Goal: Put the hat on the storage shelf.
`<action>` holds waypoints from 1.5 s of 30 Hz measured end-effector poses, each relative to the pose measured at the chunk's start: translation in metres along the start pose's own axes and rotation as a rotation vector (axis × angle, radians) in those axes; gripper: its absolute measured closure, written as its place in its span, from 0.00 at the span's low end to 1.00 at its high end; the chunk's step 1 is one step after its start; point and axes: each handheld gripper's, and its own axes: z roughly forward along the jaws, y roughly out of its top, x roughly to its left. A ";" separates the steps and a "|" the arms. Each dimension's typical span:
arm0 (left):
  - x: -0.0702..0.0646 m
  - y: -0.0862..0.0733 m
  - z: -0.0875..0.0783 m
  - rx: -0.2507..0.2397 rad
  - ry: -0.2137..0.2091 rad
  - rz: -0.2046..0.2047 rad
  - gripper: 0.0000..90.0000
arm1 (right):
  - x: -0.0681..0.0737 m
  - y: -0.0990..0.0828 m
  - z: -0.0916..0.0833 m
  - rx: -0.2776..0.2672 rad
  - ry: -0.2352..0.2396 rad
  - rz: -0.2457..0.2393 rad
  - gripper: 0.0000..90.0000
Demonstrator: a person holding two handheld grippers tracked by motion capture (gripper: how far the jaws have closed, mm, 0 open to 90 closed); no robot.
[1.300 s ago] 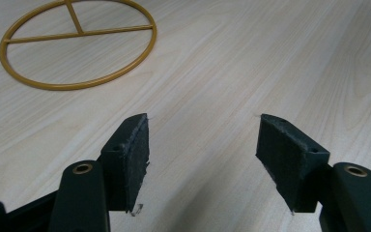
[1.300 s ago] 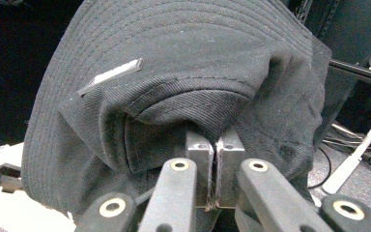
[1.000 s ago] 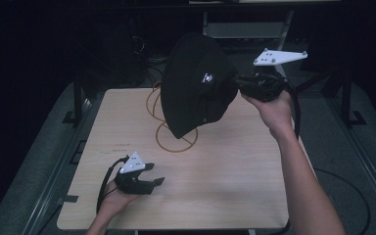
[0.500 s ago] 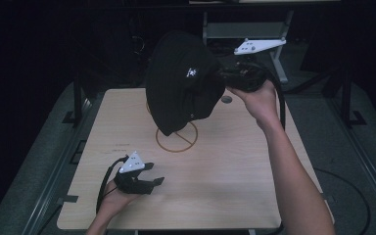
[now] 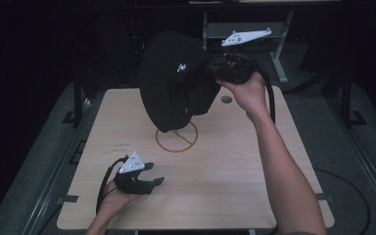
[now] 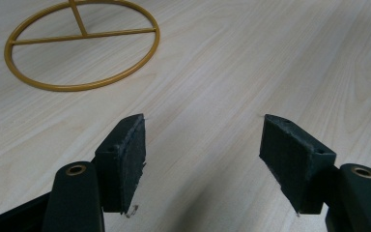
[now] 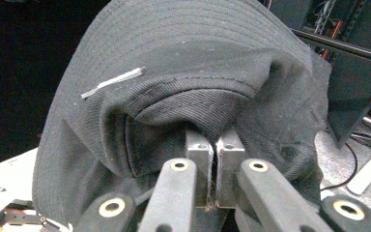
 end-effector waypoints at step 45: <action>-0.009 0.002 0.010 0.010 -0.026 0.038 0.36 | 0.011 0.007 0.081 0.072 0.062 0.052 0.73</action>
